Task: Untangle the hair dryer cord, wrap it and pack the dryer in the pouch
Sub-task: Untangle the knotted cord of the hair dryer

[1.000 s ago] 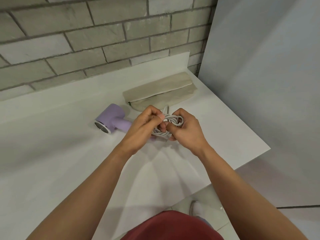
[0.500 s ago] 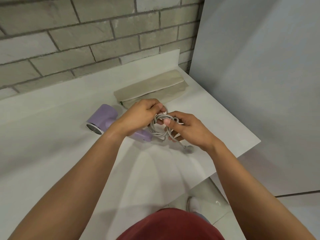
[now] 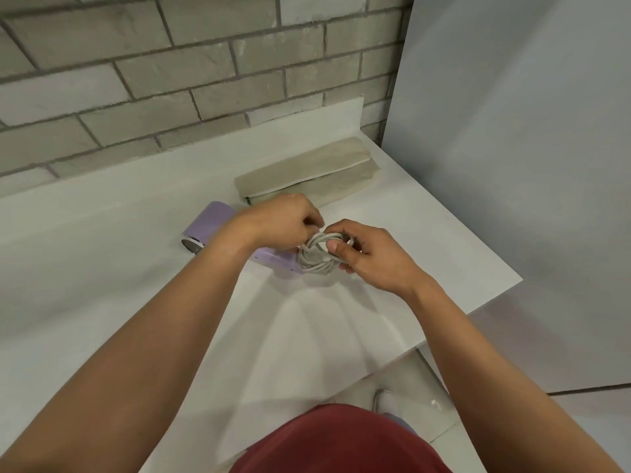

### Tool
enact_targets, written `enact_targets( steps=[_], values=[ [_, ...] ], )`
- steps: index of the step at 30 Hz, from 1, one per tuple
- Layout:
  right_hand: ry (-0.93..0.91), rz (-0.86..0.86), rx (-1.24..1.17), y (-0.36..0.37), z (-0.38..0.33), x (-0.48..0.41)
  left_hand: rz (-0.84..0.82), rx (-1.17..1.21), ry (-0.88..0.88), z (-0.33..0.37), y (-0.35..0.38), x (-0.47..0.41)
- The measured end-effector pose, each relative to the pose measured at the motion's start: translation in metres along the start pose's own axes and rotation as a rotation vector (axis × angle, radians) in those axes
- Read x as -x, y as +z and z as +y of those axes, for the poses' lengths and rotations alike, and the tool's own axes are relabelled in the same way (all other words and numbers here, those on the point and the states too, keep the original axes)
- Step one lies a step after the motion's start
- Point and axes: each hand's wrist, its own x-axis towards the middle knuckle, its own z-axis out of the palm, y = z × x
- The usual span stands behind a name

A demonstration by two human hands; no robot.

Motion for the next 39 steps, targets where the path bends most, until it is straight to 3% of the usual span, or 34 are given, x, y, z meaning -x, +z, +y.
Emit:
enact_targets(
  steps=[3,5,9,12,15,18,22,26,31,33,37,39],
  values=[
    [-0.044,-0.013,0.048,0.003,0.0,0.003,-0.211,0.026,-0.072,-0.003,-0.007,0.0],
    [-0.034,0.008,0.036,0.006,0.0,0.004,-0.228,-0.036,-0.073,-0.006,-0.009,-0.001],
    [0.053,0.088,-0.044,0.005,0.003,0.002,-0.002,-0.047,-0.07,-0.016,-0.007,-0.003],
    [0.041,0.069,0.009,0.002,0.003,-0.002,0.225,0.062,-0.043,-0.014,0.003,-0.004],
    [0.06,0.054,-0.086,-0.001,0.001,-0.006,0.475,0.158,0.043,-0.006,0.013,-0.002],
    [0.052,0.015,-0.051,-0.006,-0.002,-0.008,0.564,0.253,0.082,-0.007,0.02,0.0],
    [0.009,0.029,-0.043,-0.011,-0.005,-0.007,0.634,0.222,-0.001,-0.01,0.017,0.003],
    [-0.003,0.099,-0.035,-0.009,-0.005,-0.006,0.485,0.17,-0.046,-0.016,0.012,0.003],
    [-0.016,0.083,0.009,-0.005,0.0,-0.006,0.052,-0.106,0.205,-0.01,-0.008,0.012],
    [-0.031,0.094,0.035,-0.004,0.0,-0.005,-0.054,-0.166,0.22,-0.006,-0.016,0.01],
    [-0.03,0.102,-0.024,-0.001,0.001,-0.002,-0.121,-0.255,0.216,-0.01,-0.021,0.007],
    [-0.011,0.101,-0.091,-0.002,0.002,0.0,-0.049,-0.279,0.235,-0.011,-0.019,0.007]
  ],
)
